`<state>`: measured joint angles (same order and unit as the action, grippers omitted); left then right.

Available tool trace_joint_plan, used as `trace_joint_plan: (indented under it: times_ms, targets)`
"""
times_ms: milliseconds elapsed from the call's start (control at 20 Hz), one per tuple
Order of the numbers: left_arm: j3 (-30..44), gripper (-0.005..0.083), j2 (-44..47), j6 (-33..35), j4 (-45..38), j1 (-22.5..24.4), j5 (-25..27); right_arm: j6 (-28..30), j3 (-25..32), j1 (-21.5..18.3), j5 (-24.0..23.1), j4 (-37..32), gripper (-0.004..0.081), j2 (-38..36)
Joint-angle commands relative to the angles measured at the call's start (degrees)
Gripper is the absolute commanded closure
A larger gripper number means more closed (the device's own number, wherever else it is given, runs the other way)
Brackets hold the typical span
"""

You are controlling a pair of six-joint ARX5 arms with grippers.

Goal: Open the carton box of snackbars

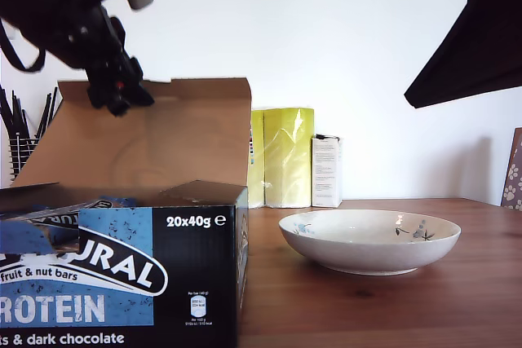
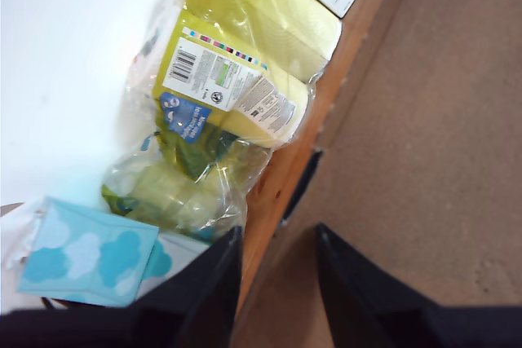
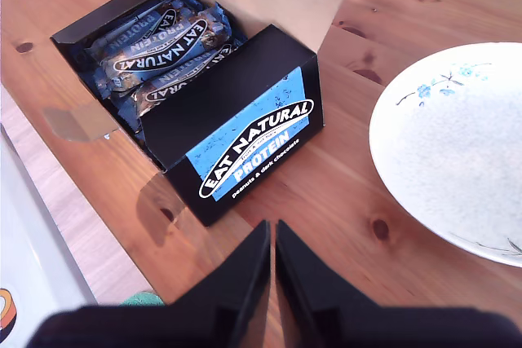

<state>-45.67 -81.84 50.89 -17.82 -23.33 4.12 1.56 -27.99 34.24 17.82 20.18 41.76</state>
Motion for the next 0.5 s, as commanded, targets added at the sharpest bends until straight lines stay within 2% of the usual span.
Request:
trace_joint_plan:
  times_ms: [0,250,450]
  targets:
    - [0.8,0.0516,-3.3,-0.6,-1.0,1.3,-0.3,0.0,0.0,0.2,0.2,-0.2,0.0783,0.1]
    - [0.8,0.0446,-7.9,-4.9,-1.8,3.9,-0.7,0.0,0.0,0.2,0.2,-0.2,0.0783,0.1]
    - [0.7,0.0446,-8.2,-5.5,-3.3,3.9,-2.7,0.0,0.0,0.2,0.2,-0.2,0.0783,0.1]
